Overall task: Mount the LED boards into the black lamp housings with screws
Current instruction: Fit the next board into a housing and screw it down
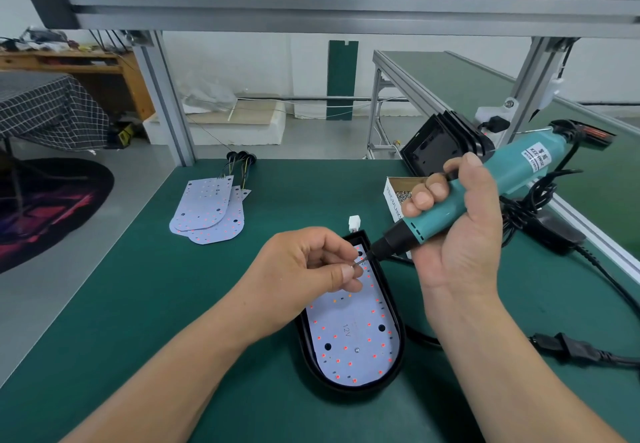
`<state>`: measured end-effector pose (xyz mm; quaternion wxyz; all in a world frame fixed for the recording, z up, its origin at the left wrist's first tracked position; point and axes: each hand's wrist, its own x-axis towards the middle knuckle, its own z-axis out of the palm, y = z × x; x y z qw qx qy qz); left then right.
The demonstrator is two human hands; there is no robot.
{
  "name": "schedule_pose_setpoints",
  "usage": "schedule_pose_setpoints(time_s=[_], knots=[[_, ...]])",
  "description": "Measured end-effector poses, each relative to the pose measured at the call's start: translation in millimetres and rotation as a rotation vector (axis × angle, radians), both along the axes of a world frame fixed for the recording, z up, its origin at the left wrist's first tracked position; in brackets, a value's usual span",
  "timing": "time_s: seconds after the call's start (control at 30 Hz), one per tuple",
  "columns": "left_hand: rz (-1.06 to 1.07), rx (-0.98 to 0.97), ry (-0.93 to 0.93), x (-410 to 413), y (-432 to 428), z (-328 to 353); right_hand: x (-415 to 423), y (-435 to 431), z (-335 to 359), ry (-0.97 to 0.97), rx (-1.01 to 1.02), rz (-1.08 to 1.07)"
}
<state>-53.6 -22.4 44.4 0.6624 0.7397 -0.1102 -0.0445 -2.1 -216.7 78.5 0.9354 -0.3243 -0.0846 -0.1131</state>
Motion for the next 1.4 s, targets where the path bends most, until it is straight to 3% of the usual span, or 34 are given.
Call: schedule_pose_setpoints(time_s=[0.4, 0.7, 0.77, 0.83, 0.93, 1.17, 1.3, 1.4], knots=[[0.099, 0.112, -0.092, -0.1, 1.6, -1.3, -1.6, 9.3, 0.3, -0.033, -0.058, -0.024], [0.106, 0.117, -0.137, 2.3, 5.2, 1.0, 3.9, 8.3, -10.8, 0.098, 0.068, -0.001], [0.256, 0.222, -0.201, 10.7, 16.9, -0.8, 5.1, 6.9, -11.1, 0.112, 0.087, -0.005], [0.394, 0.491, -0.22, 20.1, 34.2, -2.3, 5.8, 5.6, -11.0, 0.119, 0.095, -0.004], [0.355, 0.719, -0.074, 27.3, 46.1, -6.4, 5.9, 4.7, -10.5, 0.111, 0.081, -0.006], [0.14, 0.665, 0.055, 25.9, 38.2, -7.3, 1.8, 10.7, -9.2, 0.082, 0.01, -0.003], [0.083, 0.435, 0.196, 23.2, 28.0, -8.4, 0.2, 16.0, -8.4, 0.056, -0.033, 0.002], [0.088, 0.396, 0.227, 23.4, 19.4, -10.1, -2.1, 20.4, -9.5, 0.022, -0.087, 0.006]])
